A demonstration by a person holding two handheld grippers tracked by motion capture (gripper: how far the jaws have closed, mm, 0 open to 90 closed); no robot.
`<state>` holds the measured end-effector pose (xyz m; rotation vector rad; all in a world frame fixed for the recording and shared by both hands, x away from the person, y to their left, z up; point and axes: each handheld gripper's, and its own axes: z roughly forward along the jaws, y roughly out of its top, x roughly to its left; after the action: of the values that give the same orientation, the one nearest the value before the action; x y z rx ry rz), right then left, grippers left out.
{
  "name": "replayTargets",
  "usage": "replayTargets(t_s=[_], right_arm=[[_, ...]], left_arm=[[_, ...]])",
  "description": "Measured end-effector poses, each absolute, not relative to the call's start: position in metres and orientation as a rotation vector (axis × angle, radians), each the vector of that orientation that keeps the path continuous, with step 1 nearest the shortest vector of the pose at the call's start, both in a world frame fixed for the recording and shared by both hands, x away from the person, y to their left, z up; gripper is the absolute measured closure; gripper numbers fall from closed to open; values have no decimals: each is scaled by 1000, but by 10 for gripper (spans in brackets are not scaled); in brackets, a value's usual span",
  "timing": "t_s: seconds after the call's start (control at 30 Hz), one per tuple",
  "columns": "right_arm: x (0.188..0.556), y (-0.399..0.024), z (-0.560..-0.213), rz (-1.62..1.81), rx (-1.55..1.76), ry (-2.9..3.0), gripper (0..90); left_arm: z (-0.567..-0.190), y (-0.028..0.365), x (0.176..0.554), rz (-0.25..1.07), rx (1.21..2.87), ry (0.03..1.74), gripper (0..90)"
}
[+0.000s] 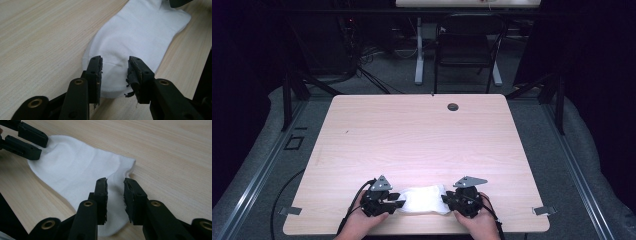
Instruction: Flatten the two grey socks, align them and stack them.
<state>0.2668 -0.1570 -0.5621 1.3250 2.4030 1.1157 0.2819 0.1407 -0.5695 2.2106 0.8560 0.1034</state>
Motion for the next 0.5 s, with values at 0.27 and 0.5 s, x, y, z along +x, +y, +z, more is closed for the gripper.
replayTargets(t_s=[0.27, 0.5], right_arm=[[267, -157, -568, 1082, 1332, 2419, 737], [267, -158, -572, 1056, 1355, 2432, 772]], left_arm=[[-574, 144, 282, 93, 2205, 841, 633], [-575, 144, 282, 99, 2207, 833, 637]])
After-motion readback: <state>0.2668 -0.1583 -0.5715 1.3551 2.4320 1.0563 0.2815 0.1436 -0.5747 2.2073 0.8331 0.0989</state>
